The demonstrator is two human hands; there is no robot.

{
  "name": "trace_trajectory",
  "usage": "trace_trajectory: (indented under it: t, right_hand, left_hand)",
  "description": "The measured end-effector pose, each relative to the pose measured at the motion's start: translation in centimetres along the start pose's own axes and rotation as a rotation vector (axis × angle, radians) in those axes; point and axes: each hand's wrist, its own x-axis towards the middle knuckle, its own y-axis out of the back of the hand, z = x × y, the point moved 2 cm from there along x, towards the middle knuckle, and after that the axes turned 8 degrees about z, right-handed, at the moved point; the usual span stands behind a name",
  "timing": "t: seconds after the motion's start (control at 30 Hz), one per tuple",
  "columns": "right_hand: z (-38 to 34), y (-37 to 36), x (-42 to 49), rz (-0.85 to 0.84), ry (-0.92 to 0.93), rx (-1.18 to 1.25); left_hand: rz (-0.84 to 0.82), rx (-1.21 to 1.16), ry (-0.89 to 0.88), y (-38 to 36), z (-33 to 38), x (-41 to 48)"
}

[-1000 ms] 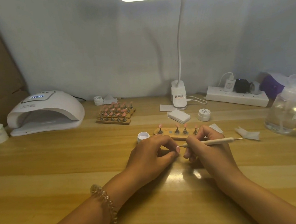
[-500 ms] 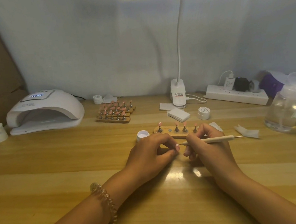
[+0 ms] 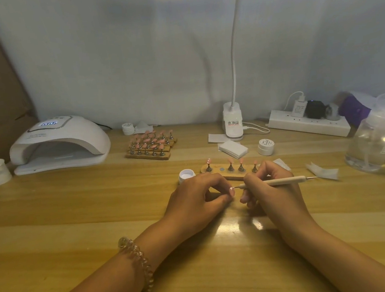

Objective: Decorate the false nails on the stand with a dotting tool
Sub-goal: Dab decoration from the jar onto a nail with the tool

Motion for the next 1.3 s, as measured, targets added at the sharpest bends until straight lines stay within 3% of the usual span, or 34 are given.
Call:
trace_trajectory:
  t: [1.3]
  right_hand:
    - [0.04, 0.04, 0.1, -0.007, 0.023, 0.01]
  left_hand:
    - [0.004, 0.008, -0.006, 0.18, 0.3, -0.03]
